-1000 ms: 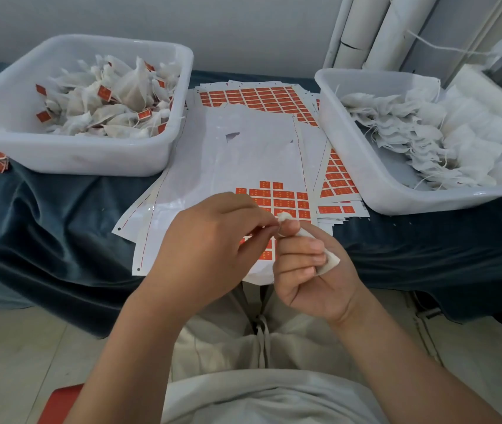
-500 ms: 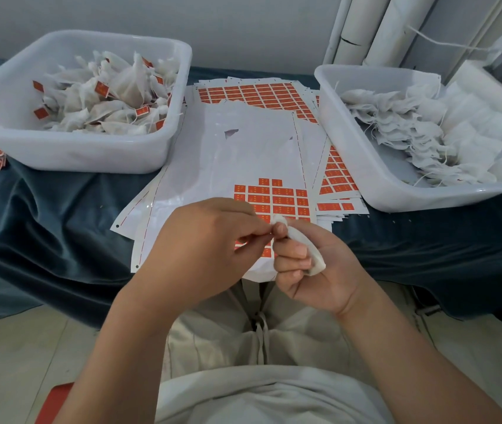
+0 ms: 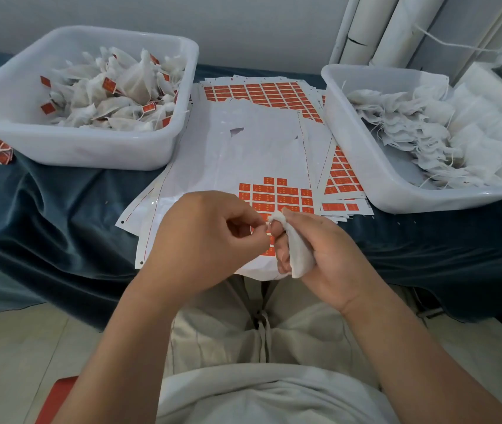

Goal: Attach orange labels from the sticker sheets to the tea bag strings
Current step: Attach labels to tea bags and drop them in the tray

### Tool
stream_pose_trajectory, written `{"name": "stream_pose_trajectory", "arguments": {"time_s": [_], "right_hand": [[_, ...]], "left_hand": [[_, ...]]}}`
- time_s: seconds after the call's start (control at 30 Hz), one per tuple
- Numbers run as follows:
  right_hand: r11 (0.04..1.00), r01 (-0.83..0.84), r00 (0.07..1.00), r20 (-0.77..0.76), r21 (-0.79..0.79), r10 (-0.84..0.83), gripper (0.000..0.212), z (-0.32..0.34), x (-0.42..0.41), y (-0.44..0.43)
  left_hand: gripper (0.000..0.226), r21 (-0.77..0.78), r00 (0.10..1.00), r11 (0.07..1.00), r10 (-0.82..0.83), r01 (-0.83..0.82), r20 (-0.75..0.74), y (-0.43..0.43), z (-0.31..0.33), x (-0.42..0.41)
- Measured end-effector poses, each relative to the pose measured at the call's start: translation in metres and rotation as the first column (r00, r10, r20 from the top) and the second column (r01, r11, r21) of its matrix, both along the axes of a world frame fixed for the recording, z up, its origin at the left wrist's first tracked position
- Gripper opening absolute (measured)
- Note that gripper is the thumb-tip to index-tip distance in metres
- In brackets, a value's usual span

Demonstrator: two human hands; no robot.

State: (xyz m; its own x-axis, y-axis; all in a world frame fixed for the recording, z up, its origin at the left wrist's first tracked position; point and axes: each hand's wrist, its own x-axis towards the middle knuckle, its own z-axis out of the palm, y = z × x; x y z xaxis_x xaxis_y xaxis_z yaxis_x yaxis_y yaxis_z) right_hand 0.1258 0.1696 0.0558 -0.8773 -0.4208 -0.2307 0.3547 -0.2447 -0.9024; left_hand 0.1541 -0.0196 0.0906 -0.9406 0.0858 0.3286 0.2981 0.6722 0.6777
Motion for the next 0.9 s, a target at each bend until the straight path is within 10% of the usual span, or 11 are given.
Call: {"name": "stream_pose_trajectory", "arguments": {"time_s": [0.2,0.4,0.53,0.67,0.9], "right_hand": [[0.995,-0.088,0.992,-0.094,-0.045,0.084,0.041,0.006,0.008,-0.006],[0.988,-0.066,0.997,-0.050,-0.143,0.060,0.039,0.012,0.011,-0.007],[0.993,-0.011,0.997,-0.076,-0.122,0.002,0.034,0.010,0.009,-0.006],[0.999,-0.002,0.995,-0.102,-0.038,-0.002,0.036,0.009,0.008,-0.005],[0.998,0.067,0.991,-0.119,0.001,-0.067,0.036,0.011,0.008,-0.007]], "left_hand": [[0.017,0.698,0.756,0.715,-0.479,0.041,0.446,-0.012,-0.008,-0.013],[0.047,0.547,0.647,0.837,-0.404,-0.025,0.647,-0.003,-0.003,-0.007],[0.025,0.520,0.912,0.854,-0.242,0.037,0.332,0.001,0.003,-0.008],[0.009,0.668,0.937,0.744,-0.245,0.017,0.249,0.008,-0.003,0.000],[0.017,0.503,0.997,0.863,0.008,-0.043,0.072,0.022,-0.010,-0.002]]}}
